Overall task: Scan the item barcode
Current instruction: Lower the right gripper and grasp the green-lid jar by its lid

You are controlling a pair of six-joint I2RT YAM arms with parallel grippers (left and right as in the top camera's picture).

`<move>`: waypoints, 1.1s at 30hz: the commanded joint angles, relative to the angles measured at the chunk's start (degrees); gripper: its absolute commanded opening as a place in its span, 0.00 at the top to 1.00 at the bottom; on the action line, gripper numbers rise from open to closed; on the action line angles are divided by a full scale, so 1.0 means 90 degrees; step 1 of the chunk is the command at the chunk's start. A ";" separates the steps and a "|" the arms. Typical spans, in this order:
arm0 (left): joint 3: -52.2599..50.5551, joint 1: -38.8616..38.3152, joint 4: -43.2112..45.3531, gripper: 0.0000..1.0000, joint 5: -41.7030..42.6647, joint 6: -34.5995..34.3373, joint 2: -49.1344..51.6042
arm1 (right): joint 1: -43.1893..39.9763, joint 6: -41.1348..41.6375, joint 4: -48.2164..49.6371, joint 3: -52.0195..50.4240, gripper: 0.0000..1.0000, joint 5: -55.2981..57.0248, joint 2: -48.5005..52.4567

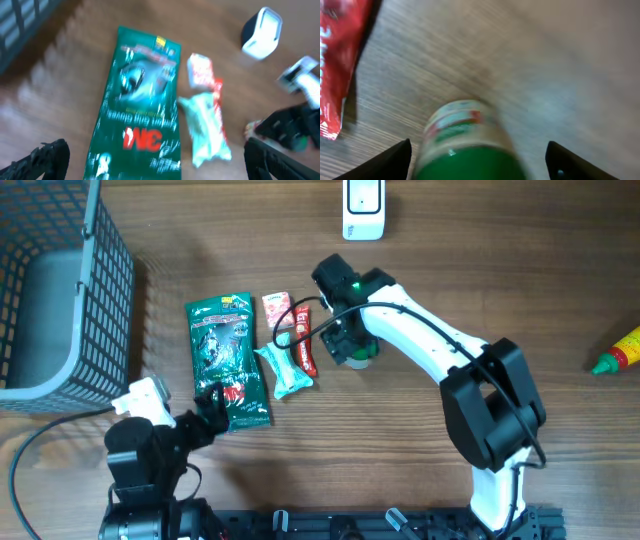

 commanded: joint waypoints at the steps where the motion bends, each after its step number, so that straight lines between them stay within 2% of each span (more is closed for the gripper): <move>1: -0.0066 0.0044 -0.0544 0.00 -0.0061 0.0080 0.0007 | 0.0027 -0.0311 -0.0197 0.0508 0.13 0.0447 -0.0721; 2: -0.0066 0.0044 -0.0697 0.00 -0.0061 0.0080 0.0007 | 0.0027 -0.0141 -0.0219 0.0554 0.01 0.0352 -0.0894; 5: -0.0066 0.0044 -0.0969 0.00 -0.0061 0.0080 0.0007 | 0.0027 0.0879 -0.0316 0.0568 0.00 0.0325 -0.1426; 11: -0.0066 0.0044 -0.1158 0.00 -0.0058 0.0080 0.0007 | 0.0007 0.4784 -0.0981 0.0568 0.00 0.0107 -0.2195; 12: -0.0066 0.0044 -0.1158 0.00 -0.0058 0.0080 0.0007 | 0.0007 0.5615 -0.1088 0.0568 0.00 -0.0119 -0.2261; 15: -0.0066 0.0044 -0.1158 0.00 -0.0058 0.0080 0.0007 | 0.0007 0.7152 -0.1188 0.0563 0.00 -0.1061 -0.2283; 18: -0.0066 0.0044 -0.1158 0.00 -0.0058 0.0080 0.0007 | 0.0010 0.7366 -0.0950 0.0554 0.00 -0.1622 -0.2261; 21: -0.0066 0.0044 -0.1158 0.00 -0.0058 0.0080 0.0010 | 0.0007 0.6601 -0.0823 0.0554 0.00 -0.1540 -0.2261; 23: -0.0066 0.0044 -0.1158 0.00 -0.0058 0.0080 0.0007 | 0.0007 0.6960 -0.0869 0.0534 0.00 -0.1336 -0.2256; 24: -0.0066 0.0044 -0.1158 0.00 -0.0061 0.0080 0.0007 | 0.0007 0.7655 -0.1030 0.0498 0.00 -0.1353 -0.2249; 26: -0.0066 0.0044 -0.1158 0.00 -0.0058 0.0080 0.0007 | 0.0007 0.9862 -0.1756 0.0442 0.00 -0.1613 -0.2212; 27: -0.0066 0.0044 -0.1158 0.00 -0.0058 0.0080 0.0007 | 0.0010 1.0686 -0.1982 0.0379 0.00 -0.1639 -0.2210; 29: -0.0066 0.0044 -0.1158 0.00 -0.0058 0.0080 0.0007 | 0.0010 1.2454 -0.2132 0.0102 0.00 -0.1622 -0.2198; 31: -0.0066 0.0044 -0.1158 0.00 -0.0058 0.0080 0.0007 | 0.0010 1.3102 -0.1836 -0.0192 0.00 -0.1630 -0.2176; 33: -0.0066 0.0044 -0.1158 0.00 -0.0058 0.0080 0.0007 | 0.0007 1.3102 -0.1353 -0.0437 0.00 -0.1656 -0.2135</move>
